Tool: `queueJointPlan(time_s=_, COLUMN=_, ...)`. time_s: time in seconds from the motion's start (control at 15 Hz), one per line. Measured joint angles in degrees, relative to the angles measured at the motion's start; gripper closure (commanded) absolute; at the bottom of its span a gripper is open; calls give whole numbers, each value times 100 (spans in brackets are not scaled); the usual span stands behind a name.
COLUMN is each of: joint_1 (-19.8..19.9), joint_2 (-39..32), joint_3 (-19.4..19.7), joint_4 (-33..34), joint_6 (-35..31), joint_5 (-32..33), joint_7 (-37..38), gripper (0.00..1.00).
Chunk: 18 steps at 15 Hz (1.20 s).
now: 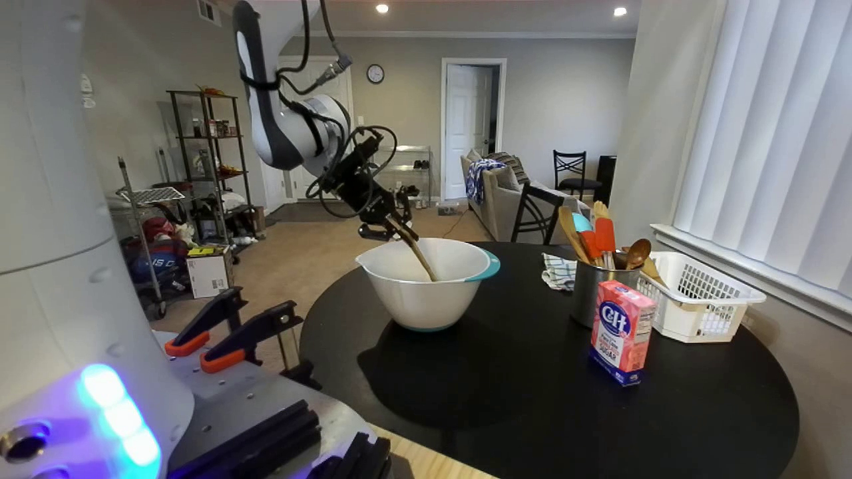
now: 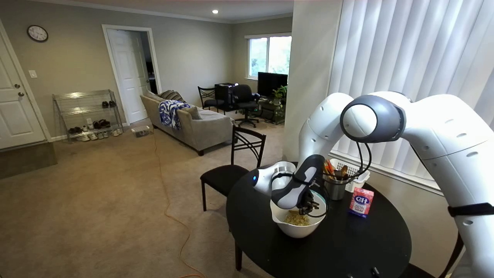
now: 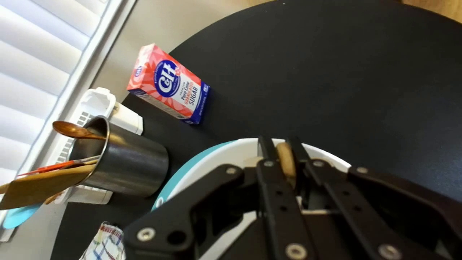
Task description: Use the wooden spoon to stir in the white bowl
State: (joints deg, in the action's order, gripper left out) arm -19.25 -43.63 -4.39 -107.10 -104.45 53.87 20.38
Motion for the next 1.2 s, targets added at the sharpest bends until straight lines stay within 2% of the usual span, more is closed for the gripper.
queueJointPlan(time_s=0.27, joint_1=-62, joint_2=119, joint_3=-31, joint_4=-257, joint_6=158, joint_5=685, joint_7=-58, gripper=96)
queueJointPlan(time_s=0.6, joint_1=-38, joint_2=377, joint_3=-130, joint_4=-629, joint_6=158, joint_5=1224, joint_7=-320, gripper=96)
queueJointPlan(time_s=1.2, joint_1=199, joint_2=761, joint_3=-523, joint_4=-1329, joint_6=-133, joint_5=1877, joint_7=-1660, gripper=95)
